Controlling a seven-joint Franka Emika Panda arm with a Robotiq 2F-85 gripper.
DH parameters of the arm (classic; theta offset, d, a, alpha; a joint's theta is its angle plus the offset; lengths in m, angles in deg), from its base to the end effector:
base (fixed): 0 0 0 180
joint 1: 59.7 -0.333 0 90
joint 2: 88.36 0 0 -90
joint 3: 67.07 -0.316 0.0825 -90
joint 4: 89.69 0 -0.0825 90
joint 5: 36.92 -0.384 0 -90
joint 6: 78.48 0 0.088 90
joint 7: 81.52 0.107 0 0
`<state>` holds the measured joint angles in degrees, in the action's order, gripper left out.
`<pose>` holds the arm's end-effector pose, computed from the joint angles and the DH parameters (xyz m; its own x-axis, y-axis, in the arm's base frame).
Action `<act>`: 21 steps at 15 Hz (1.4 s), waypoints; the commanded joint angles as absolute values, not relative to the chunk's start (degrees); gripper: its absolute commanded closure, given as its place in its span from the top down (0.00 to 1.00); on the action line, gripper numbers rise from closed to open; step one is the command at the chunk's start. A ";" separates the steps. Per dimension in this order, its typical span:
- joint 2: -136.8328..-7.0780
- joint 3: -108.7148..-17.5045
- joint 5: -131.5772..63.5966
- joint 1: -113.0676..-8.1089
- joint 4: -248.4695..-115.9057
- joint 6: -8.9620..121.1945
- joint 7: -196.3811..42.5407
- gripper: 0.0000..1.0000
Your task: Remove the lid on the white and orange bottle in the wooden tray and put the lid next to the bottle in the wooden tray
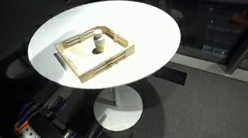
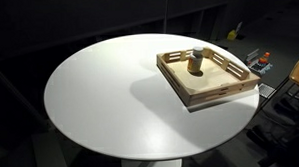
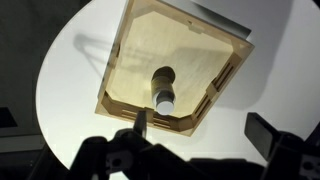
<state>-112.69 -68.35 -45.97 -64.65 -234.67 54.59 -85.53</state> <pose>0.4236 0.0493 0.4447 0.9738 0.0680 0.2170 0.0939 -0.9893 -0.1113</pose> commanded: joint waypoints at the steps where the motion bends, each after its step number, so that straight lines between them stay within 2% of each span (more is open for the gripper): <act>1: -105.13 -68.69 -45.30 -64.10 -232.15 60.27 -84.22 1.00; 10: -102.29 -68.44 -45.94 -64.55 -233.11 64.25 -85.38 1.00; 17: -94.54 -69.40 -44.46 -63.89 -229.20 69.53 -80.62 1.00; 21: -88.61 -69.76 -40.87 -63.53 -224.26 68.11 -76.46 1.00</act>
